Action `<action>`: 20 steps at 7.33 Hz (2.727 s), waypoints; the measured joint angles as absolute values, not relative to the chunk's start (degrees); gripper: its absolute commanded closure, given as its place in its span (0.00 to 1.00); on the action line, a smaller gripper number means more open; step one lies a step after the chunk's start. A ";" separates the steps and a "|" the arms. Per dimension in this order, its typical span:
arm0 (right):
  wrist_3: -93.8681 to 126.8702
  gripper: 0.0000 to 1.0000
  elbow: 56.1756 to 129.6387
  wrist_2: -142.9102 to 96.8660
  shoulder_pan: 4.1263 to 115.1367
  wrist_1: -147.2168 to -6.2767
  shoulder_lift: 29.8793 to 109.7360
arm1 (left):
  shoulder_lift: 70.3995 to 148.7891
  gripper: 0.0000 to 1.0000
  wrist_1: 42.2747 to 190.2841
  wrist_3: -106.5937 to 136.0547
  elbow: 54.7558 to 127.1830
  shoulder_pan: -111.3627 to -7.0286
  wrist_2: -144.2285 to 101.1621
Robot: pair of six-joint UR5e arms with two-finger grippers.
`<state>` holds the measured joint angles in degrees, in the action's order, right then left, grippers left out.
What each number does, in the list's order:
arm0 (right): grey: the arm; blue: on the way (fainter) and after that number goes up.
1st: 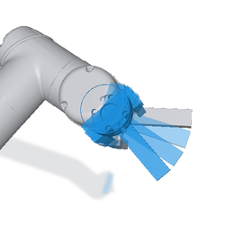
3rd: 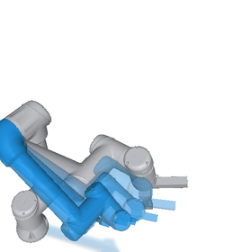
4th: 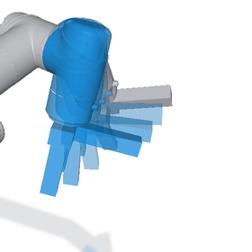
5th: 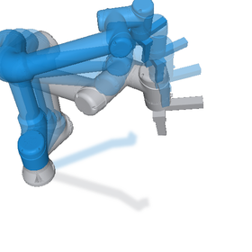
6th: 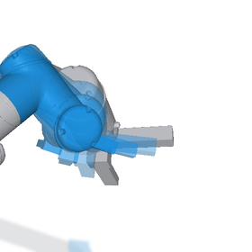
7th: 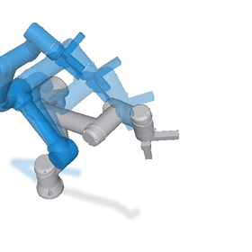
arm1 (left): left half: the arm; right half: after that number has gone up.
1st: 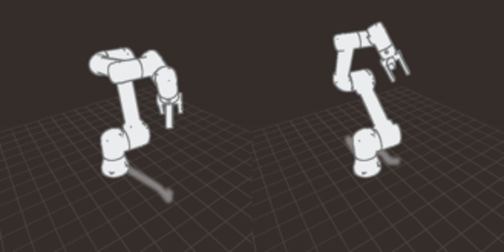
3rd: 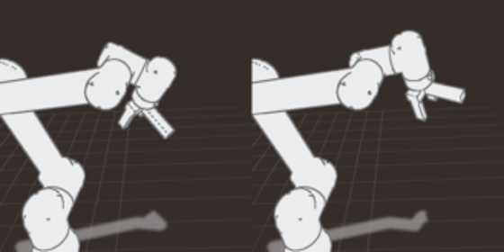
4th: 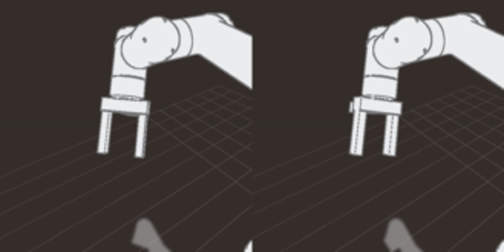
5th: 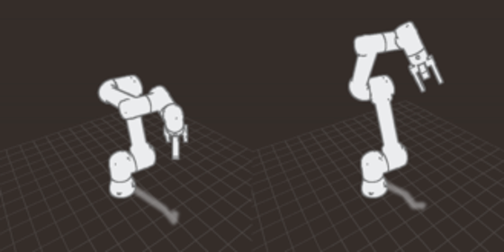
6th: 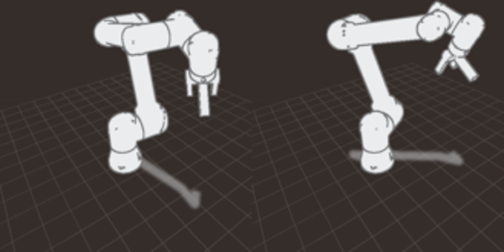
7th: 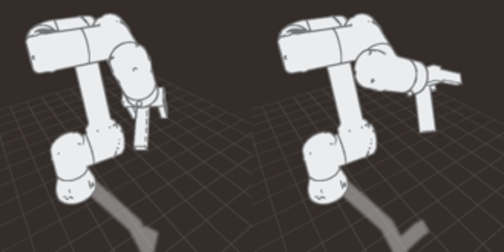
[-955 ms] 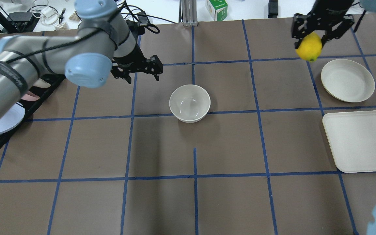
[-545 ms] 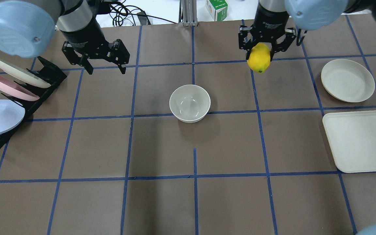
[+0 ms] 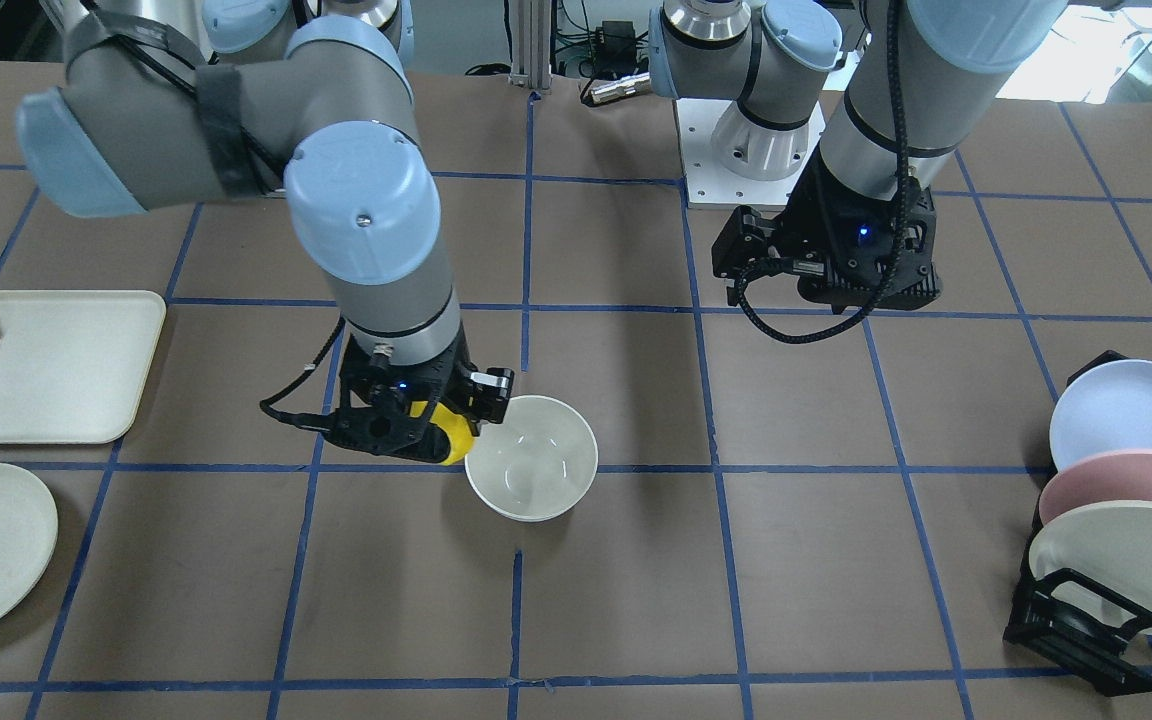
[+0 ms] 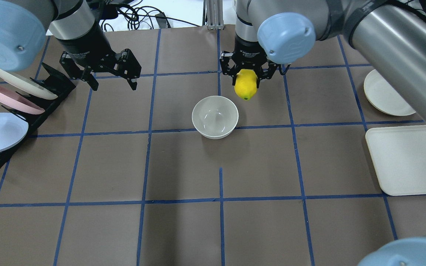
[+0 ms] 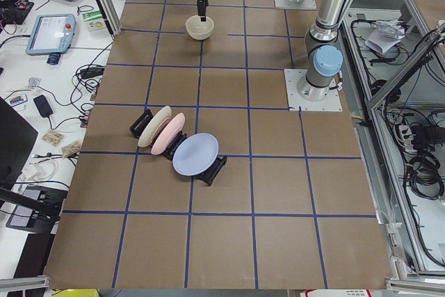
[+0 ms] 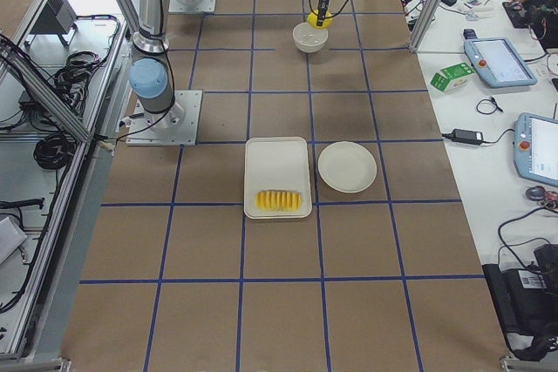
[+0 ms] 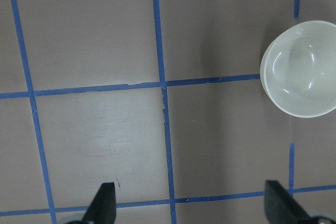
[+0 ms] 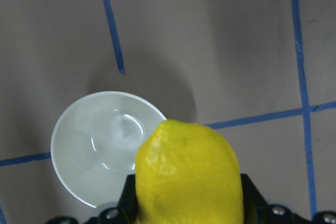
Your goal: Place bowl and put lemon in it
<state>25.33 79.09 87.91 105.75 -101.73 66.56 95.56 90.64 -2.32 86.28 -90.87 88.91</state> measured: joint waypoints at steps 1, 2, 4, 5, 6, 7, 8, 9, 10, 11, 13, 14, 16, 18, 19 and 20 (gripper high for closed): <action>27.04 1.00 79.39 87.72 107.75 -103.99 64.76 | 95.51 0.00 90.63 -2.26 86.23 -90.84 89.48; 28.39 1.00 79.80 87.66 109.46 -105.66 63.19 | 95.52 0.00 90.69 -2.15 85.95 -90.85 90.07; 29.21 1.00 81.95 87.61 111.32 -110.44 61.29 | 95.75 0.00 90.72 -2.04 86.05 -90.83 90.34; 29.10 1.00 83.51 87.55 111.52 -112.04 60.91 | 95.80 0.00 90.71 -2.01 86.23 -90.80 90.52; 28.92 1.00 84.80 87.49 111.53 -112.92 60.55 | 95.74 0.00 90.71 -1.97 86.31 -90.79 90.63; 28.79 1.00 85.39 87.50 111.53 -114.04 59.72 | 95.70 0.00 90.70 -1.94 86.31 -90.79 90.70; 28.67 1.00 85.52 87.56 111.54 -115.88 58.45 | 95.66 0.00 90.70 -1.94 86.30 -90.79 90.71; 28.55 0.74 85.54 87.58 111.54 -117.47 57.44 | 95.64 0.00 90.70 -1.93 86.26 -90.79 90.63; 28.57 0.61 85.64 87.56 111.54 -118.28 56.92 | 95.63 0.00 90.70 -1.93 86.23 -90.79 90.52; 28.64 0.50 85.74 87.55 111.54 -118.64 56.60 | 95.63 0.00 90.70 -1.93 86.23 -90.77 90.51; 28.58 0.00 85.74 87.64 111.54 -118.78 56.14 | 95.60 0.00 90.69 -1.95 86.29 -90.47 90.58; 28.44 0.00 85.67 87.93 111.49 -118.71 56.21 | 95.57 0.00 90.67 -1.99 86.26 -90.32 90.65; 28.41 0.00 85.48 88.42 111.14 -118.36 57.27 | 95.51 0.00 90.66 -2.02 86.23 -90.27 90.66; 28.35 0.00 85.36 88.63 109.18 -116.16 61.97 | 95.40 0.00 90.69 -2.02 86.23 -90.26 90.73; 28.26 0.00 85.23 88.65 106.63 -112.34 65.55 | 95.38 0.00 90.70 -2.02 86.27 -90.26 90.74; 27.85 0.00 85.19 88.64 102.97 -107.47 69.67 | 95.34 0.00 90.70 -2.02 86.32 -90.26 90.79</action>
<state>27.85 85.19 88.64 102.97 -107.47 69.67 95.34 90.70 -2.02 86.32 -90.26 90.79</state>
